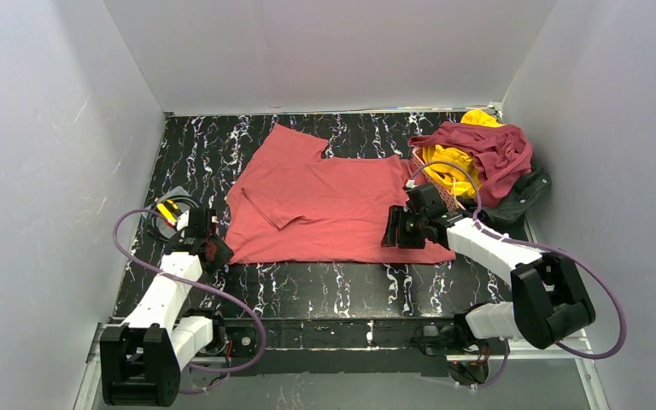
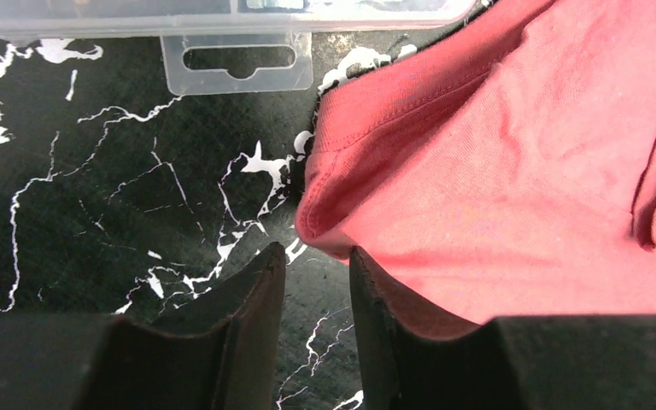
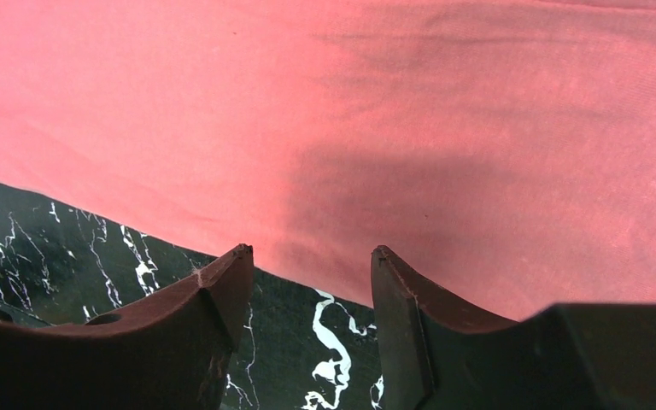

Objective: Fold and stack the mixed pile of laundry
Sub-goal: Fold the T-shirt at the center of the board.

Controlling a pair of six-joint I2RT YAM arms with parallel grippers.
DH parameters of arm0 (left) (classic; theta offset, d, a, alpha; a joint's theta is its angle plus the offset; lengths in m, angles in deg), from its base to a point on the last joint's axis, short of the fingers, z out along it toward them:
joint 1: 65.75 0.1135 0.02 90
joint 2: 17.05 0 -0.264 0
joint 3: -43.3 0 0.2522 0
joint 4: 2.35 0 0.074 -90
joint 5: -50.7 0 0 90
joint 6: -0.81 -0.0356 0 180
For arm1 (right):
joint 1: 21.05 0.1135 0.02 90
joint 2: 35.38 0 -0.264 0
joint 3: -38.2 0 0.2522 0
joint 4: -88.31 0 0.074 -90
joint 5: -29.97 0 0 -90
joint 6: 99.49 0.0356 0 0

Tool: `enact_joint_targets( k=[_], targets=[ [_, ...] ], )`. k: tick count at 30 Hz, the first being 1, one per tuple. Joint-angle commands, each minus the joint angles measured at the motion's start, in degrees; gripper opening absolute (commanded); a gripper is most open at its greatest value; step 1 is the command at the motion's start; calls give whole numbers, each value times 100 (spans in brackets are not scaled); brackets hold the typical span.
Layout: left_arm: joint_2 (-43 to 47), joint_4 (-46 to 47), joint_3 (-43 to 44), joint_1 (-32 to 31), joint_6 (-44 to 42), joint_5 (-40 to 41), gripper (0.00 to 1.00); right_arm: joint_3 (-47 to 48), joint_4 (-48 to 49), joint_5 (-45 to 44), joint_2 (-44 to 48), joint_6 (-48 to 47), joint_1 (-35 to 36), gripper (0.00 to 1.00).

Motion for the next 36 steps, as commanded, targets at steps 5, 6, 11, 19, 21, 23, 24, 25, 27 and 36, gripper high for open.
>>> enact_joint_targets(
  k=[5,6,11,19,21,23,24,25,27,36],
  targets=[
    [-273,306,-183,13,-156,-20,17,-114,193,-85,-59,-12,16,60],
    [-293,315,-175,17,-155,9,13,-120,178,-124,-73,-12,15,60],
    [-357,276,-51,15,-170,89,0,-136,57,-384,-186,2,18,59],
    [-356,-233,325,15,-264,376,0,-195,-90,-862,-434,122,21,58],
    [-377,-321,393,9,-265,469,0,-196,-119,-954,-449,150,18,58],
    [-441,-389,458,15,-283,497,0,-213,-132,-1035,-465,190,20,58],
    [-480,-397,473,13,-290,494,0,-210,-136,-1073,-482,202,18,58],
    [-531,-401,482,16,-297,483,0,-222,-135,-1096,-504,213,18,58],
    [-638,-428,501,17,-300,402,2,-224,-118,-1084,-573,226,20,58],
    [-213,-383,299,74,-151,465,46,-189,-87,-932,-541,216,20,58]
  ],
)
